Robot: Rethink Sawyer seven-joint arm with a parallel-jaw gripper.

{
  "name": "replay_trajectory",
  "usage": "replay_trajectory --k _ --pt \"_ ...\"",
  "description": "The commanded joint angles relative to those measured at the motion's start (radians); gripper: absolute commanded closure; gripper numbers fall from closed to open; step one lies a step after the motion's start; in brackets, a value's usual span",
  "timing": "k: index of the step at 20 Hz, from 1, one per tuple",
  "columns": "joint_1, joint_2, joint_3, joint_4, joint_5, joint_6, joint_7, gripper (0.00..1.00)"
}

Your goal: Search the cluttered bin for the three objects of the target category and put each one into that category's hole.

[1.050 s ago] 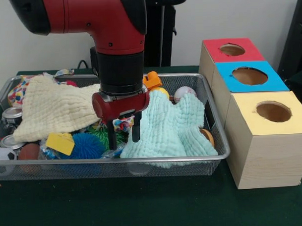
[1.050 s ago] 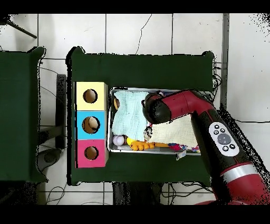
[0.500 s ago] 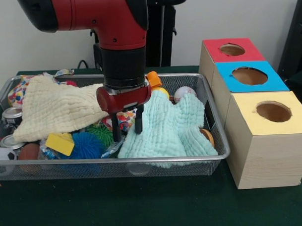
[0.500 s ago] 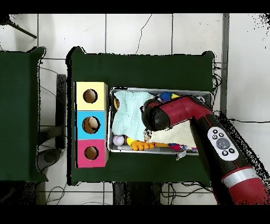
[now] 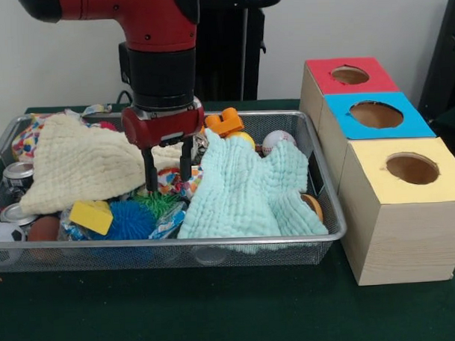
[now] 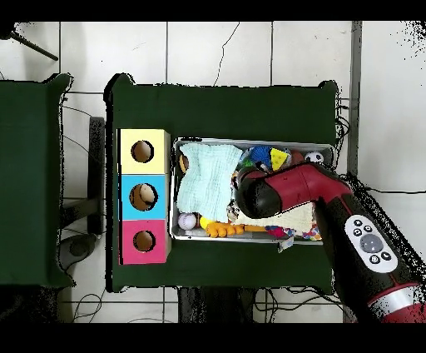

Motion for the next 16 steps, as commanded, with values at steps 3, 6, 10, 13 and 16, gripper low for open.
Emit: replay_trajectory --k 3,6,10,13,16 --pt "0.003 0.039 -0.020 0.045 -0.056 0.072 -0.204 0.00" --pt "0.009 0.064 -0.024 0.033 -0.069 0.050 -0.186 0.00" --pt "0.034 0.110 -0.046 0.016 -0.095 0.014 -0.130 0.00" --pt "0.055 0.138 -0.070 0.004 -0.109 -0.005 -0.088 0.00" --pt "0.075 0.150 -0.091 0.000 -0.121 -0.013 -0.064 0.00"
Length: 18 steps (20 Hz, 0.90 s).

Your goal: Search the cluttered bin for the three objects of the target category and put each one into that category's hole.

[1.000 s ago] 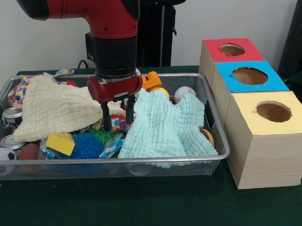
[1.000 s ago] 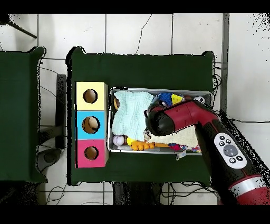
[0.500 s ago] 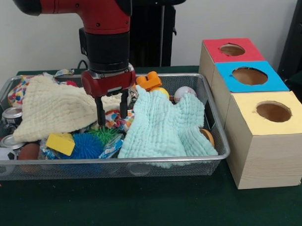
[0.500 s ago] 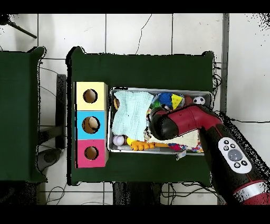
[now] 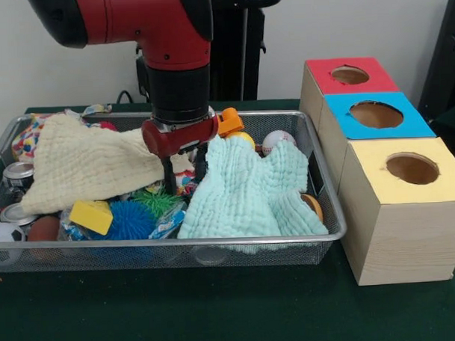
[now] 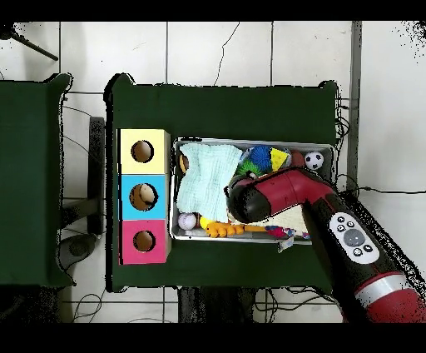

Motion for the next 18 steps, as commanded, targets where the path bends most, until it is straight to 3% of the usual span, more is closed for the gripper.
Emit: replay_trajectory --k 1,5,6,9,13,18 --pt "0.038 0.084 -0.065 -0.010 -0.091 -0.015 -0.063 0.00" --pt "-0.012 0.102 -0.018 0.010 -0.039 -0.034 -0.090 0.00" --pt "-0.025 0.104 -0.010 0.013 -0.017 0.003 -0.125 1.00" --pt "-0.039 0.106 -0.009 0.009 0.015 0.058 -0.154 1.00" --pt "-0.105 0.067 0.060 0.057 0.096 0.141 -0.273 1.00" --pt "-0.170 -0.095 0.125 0.149 0.162 0.201 -0.351 1.00"
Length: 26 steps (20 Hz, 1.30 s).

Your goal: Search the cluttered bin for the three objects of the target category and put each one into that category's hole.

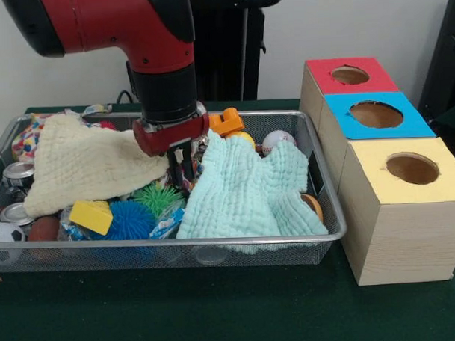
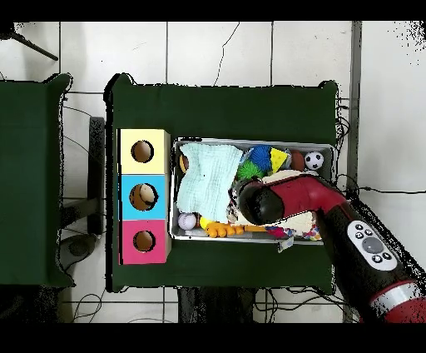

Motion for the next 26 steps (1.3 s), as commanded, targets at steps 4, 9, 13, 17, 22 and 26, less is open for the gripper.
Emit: replay_trajectory --k 4,9,13,17,22,26 --pt "-0.155 -0.284 0.209 0.222 0.198 0.268 -0.367 1.00" --pt "-0.167 -0.404 0.259 0.280 0.275 0.351 -0.306 1.00" --pt "-0.152 -0.382 0.265 0.308 0.246 0.305 -0.224 1.00" --pt "-0.104 -0.347 0.248 0.335 0.224 0.219 -0.105 1.00" --pt "-0.072 -0.338 0.238 0.369 0.256 0.151 -0.002 1.00" --pt "-0.086 -0.362 0.251 0.401 0.291 0.144 -0.005 1.00"
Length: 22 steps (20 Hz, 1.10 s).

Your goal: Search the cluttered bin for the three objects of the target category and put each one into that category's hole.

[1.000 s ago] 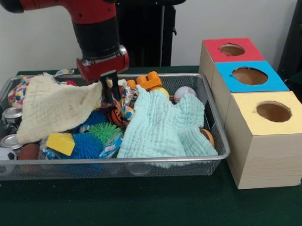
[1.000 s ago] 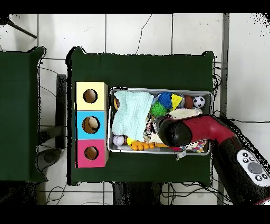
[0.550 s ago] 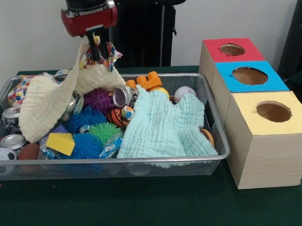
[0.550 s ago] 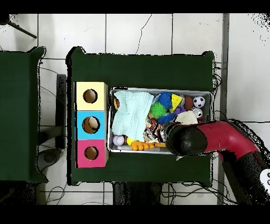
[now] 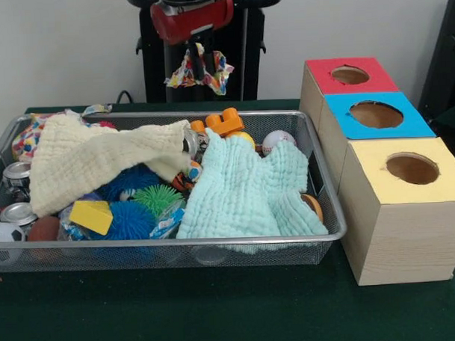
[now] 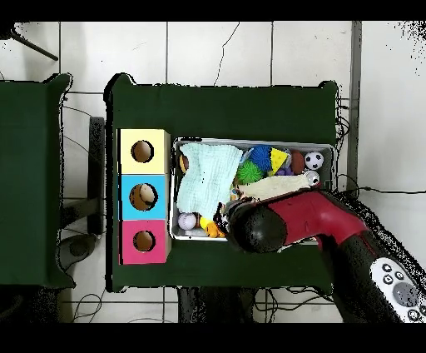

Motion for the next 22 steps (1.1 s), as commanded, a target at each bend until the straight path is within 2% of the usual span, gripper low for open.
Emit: replay_trajectory --k 1,7,12,16,20,22 --pt "0.014 -0.012 0.026 0.116 0.030 -0.064 0.012 1.00" --pt "0.133 -0.019 -0.056 0.160 0.022 -0.138 0.168 1.00" --pt "0.210 -0.058 -0.086 0.171 0.117 -0.169 0.258 1.00" --pt "0.306 -0.069 -0.133 0.096 0.220 -0.156 0.333 1.00" --pt "0.438 -0.052 -0.231 0.008 0.250 -0.128 0.389 1.00" --pt "0.479 -0.046 -0.267 -0.017 0.272 -0.139 0.408 1.00"
